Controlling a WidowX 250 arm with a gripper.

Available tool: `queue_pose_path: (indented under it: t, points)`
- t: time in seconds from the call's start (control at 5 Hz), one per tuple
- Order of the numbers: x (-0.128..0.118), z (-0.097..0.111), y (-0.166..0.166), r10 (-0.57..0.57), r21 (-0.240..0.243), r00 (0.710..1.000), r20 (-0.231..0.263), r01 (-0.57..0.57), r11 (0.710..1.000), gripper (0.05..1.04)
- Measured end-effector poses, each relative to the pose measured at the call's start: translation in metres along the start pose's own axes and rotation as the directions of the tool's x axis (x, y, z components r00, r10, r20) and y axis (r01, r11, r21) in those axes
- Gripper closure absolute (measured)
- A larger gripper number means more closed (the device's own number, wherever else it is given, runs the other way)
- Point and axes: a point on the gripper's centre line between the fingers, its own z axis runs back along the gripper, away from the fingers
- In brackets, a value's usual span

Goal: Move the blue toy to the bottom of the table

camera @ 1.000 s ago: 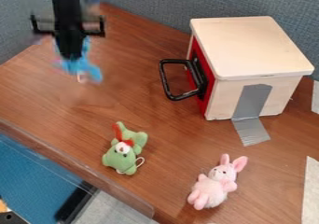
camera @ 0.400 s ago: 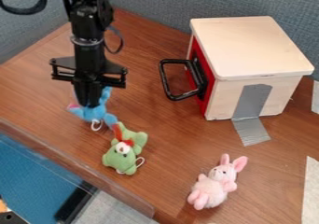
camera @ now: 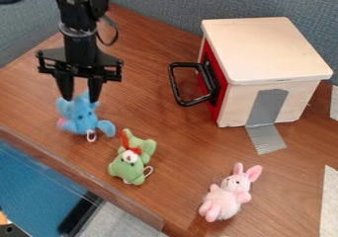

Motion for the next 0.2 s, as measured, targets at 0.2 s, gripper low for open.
queue_pose_path:
  t: [0.2]
  points:
    - [0.0044, 0.0244, -0.0060, -0.054, -0.049, 0.997, 0.054, 0.057, 0.997, 0.133]
